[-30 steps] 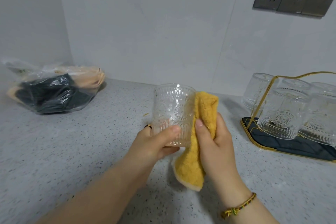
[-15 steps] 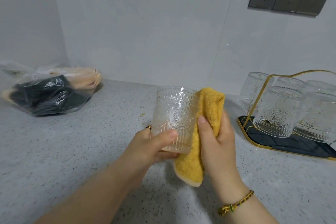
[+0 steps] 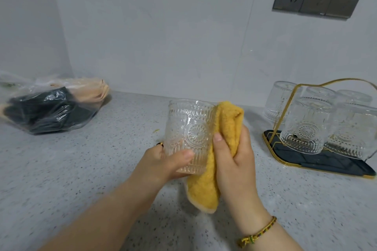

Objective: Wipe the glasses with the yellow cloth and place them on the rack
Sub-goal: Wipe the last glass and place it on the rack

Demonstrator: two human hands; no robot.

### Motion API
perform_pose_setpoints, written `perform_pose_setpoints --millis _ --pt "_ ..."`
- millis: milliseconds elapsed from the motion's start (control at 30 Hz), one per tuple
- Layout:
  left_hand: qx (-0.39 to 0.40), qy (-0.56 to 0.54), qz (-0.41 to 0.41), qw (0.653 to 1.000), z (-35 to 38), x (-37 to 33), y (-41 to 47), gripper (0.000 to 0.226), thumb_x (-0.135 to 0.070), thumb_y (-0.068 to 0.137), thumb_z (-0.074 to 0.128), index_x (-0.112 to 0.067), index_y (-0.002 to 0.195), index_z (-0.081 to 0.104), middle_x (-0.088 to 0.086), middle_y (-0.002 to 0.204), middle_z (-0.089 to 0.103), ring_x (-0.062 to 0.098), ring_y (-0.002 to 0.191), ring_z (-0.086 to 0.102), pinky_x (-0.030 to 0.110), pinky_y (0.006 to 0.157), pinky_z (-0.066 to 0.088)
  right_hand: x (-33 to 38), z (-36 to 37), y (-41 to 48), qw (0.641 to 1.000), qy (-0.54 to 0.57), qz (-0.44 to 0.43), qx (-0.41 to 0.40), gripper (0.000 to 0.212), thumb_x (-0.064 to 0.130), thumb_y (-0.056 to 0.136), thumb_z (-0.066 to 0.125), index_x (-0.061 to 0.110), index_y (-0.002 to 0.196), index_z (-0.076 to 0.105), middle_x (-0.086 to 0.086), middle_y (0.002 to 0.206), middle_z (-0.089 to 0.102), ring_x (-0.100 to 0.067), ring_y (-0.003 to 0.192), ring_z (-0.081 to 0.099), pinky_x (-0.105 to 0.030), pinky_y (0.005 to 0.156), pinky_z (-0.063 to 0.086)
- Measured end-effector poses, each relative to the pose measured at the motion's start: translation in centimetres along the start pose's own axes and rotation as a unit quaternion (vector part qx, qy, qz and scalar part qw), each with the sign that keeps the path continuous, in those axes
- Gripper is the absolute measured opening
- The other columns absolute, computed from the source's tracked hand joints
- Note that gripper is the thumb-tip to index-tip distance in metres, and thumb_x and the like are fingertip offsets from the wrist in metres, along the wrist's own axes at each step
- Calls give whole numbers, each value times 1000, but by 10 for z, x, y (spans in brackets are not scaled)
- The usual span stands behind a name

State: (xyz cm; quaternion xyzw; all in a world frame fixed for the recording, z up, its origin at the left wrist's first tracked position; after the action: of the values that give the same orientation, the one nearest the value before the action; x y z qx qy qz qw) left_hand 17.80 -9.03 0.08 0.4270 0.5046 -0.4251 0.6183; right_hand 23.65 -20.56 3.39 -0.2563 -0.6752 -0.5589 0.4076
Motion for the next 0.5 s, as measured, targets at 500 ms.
perform_pose_setpoints --millis 500 --pt "-2 -39 8 999 -4 2 5 68 -45 54 63 -11 113 61 4 107 72 18 101 67 33 86 55 10 7 -4 997 -50 -53 26 20 40 77 46 44 97 47 10 109 54 9 97 49 -4 81 38"
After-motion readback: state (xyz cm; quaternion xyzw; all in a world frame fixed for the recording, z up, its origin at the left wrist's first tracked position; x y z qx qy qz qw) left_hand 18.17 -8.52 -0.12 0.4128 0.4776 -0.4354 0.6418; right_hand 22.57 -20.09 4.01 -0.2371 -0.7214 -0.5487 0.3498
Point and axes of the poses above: each hand's wrist, its own y-axis towards the middle knuckle, its own z-axis out of the palm, x = y × z, the point moved 6 cm from there along y, towards the middle knuckle
